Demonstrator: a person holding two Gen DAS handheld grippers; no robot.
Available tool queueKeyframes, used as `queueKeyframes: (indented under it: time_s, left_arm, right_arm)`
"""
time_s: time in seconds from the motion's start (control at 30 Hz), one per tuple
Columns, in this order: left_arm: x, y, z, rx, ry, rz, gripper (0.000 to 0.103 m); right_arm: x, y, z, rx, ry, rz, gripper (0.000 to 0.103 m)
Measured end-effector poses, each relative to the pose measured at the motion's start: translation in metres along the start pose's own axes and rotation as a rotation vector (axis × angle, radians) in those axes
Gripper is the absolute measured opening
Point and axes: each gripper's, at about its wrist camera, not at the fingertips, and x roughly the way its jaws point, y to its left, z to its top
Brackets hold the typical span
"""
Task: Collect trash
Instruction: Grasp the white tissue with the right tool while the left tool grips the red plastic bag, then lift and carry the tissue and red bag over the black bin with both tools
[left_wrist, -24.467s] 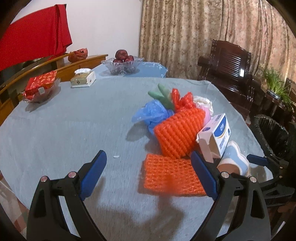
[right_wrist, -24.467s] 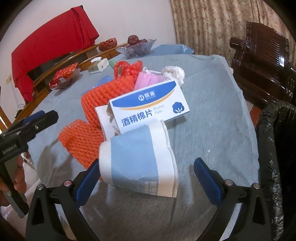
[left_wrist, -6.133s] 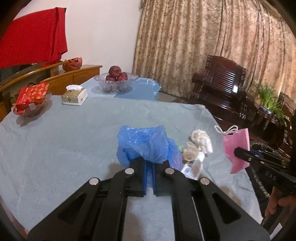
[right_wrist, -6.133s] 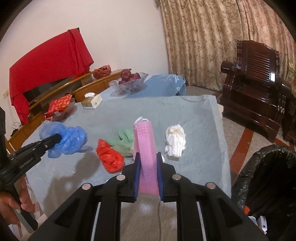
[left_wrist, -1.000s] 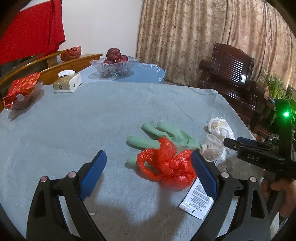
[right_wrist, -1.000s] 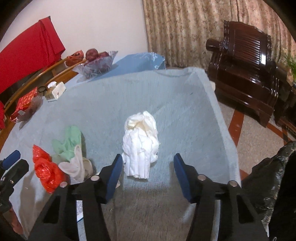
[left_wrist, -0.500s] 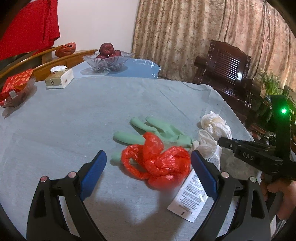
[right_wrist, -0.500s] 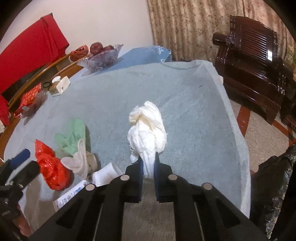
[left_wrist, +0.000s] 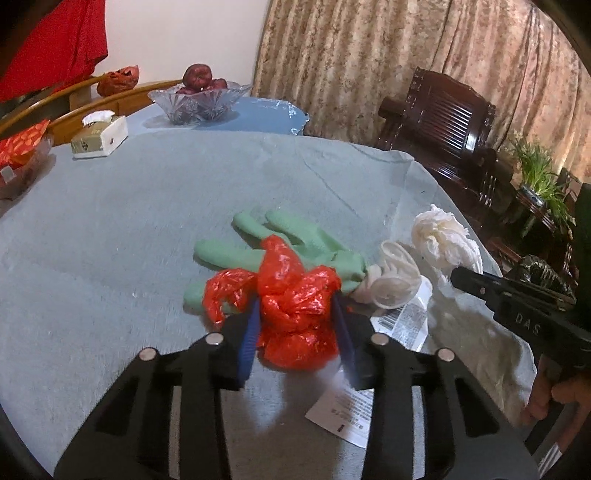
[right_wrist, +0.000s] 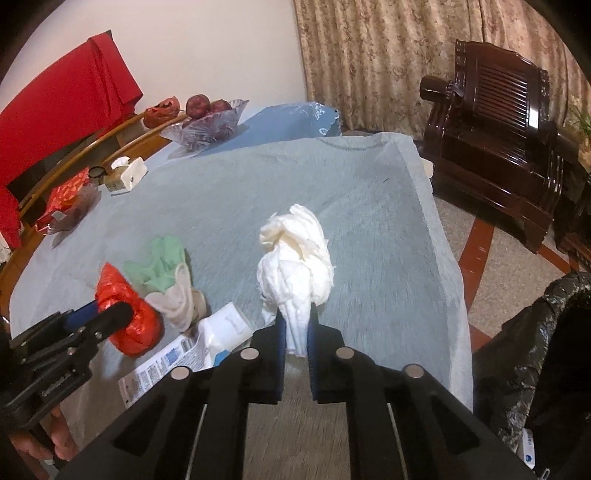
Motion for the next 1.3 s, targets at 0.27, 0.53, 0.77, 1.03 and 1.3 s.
queueKeyframes:
  time_s: [0.27, 0.53, 0.77, 1.03, 1.3]
  left_arm:
    - [-0.021, -0.006, 0.007, 0.020, -0.043, -0.011, 0.018]
    - [-0.042, -0.009, 0.012, 0.016, -0.074, -0.026, 0.015]
    - [-0.064, -0.022, 0.018, 0.047, -0.117, -0.038, 0.015]
    - [-0.085, -0.043, 0.023, 0.067, -0.151, -0.065, 0.015]
    - [-0.102, -0.066, 0.023, 0.087, -0.171, -0.109, 0.015]
  right_arm:
    - [-0.019, 0.002, -0.002, 0.005, -0.029, 0.005, 0.010]
    - [-0.045, 0.005, -0.003, -0.001, -0.065, 0.017, 0.010]
    - [-0.076, 0.008, -0.006, -0.001, -0.109, 0.027, 0.010]
    - [-0.108, 0.005, -0.007, 0.009, -0.152, 0.037, 0.010]
    - [-0.142, -0.006, -0.014, 0.019, -0.186, 0.027, 0.010]
